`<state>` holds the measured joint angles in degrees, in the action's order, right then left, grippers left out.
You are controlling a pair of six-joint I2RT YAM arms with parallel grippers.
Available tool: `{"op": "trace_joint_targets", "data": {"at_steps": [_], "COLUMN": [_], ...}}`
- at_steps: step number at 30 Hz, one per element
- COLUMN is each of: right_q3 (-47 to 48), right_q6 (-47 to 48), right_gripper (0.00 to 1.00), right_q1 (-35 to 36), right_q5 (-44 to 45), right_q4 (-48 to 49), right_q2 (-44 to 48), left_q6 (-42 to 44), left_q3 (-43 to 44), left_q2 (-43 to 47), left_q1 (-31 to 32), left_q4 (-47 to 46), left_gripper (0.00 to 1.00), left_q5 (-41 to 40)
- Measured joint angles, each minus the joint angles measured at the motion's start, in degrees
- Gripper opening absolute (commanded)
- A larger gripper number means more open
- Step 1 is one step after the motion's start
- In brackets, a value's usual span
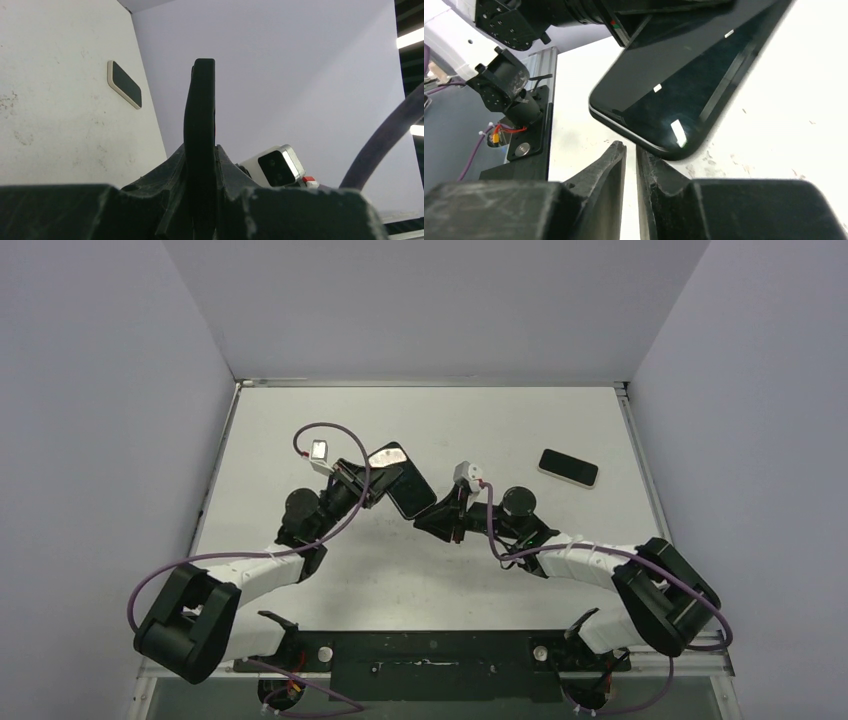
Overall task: Take the phone out of the phone case
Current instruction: Remove the phone case from the phone.
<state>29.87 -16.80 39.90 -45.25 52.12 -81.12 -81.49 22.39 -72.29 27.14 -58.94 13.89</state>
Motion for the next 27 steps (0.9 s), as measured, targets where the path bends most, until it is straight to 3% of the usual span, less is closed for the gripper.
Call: {"op": "trace_joint_targets", "data": {"at_steps": [7, 12, 27], "right_q3": [-6.3, -6.9, 2.0], "right_q6": [-1.9, -2.4, 1.7], "right_gripper": [0.52, 0.68, 0.69], "right_q1": [-6.4, -8.0, -8.0], "right_q5": [0.9, -0.6, -10.7], "right_q4": [-0.6, -2.4, -15.0], "right_q2": [8.1, 12.5, 10.8], "left_q6": [3.0, 5.6, 9.1], "left_q3": [2.2, 4.9, 10.6], "left_q2": [-0.9, -1.7, -5.6], "left_q1": [-3.6, -5.9, -7.0], "left_q4": [1.0, 2.1, 2.2], "left_gripper": [0.00, 0.00, 0.00], "left_q5": [8.9, 14.4, 29.5]}}
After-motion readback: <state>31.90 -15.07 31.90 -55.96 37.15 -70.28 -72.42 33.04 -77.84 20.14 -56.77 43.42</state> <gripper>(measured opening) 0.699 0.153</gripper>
